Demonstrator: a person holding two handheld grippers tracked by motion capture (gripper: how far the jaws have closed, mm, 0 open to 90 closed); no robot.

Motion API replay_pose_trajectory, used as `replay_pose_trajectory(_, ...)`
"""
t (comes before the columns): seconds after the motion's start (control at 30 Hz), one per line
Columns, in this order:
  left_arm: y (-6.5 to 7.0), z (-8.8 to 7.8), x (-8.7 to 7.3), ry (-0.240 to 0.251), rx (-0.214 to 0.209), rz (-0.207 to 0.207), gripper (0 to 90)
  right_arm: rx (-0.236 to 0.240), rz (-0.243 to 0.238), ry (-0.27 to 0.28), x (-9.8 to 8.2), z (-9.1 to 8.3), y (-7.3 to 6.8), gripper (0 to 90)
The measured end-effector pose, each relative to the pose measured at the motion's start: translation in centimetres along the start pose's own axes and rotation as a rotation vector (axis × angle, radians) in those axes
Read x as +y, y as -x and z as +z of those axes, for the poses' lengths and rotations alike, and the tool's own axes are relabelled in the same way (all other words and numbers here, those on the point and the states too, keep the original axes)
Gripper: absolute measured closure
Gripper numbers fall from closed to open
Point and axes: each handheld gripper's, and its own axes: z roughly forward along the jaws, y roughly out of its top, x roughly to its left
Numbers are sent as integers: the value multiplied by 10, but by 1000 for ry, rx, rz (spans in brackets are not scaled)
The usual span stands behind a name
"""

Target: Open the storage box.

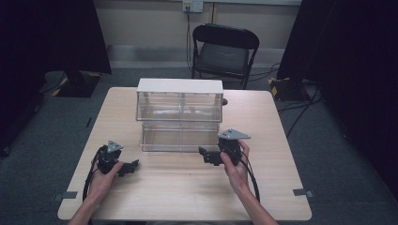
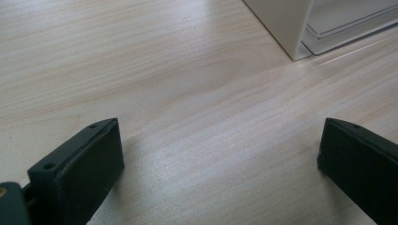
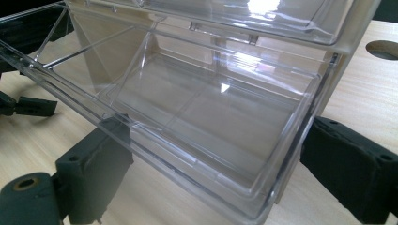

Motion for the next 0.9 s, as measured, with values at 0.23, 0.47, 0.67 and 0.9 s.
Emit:
replay_pose_trajectory(0.23,0,0,0,0,0,0,0,1,12,6,1,0,1,93)
replay_pose_trajectory(0.47,0,0,0,0,0,0,0,4,16,10,3,0,1,93)
replay_pose_trajectory(0.67,0,0,0,0,0,0,0,2,21,16,5,0,1,93)
replay_pose_trajectory(0.9,0,0,0,0,0,0,0,0,25,27,8,-2,3,98)
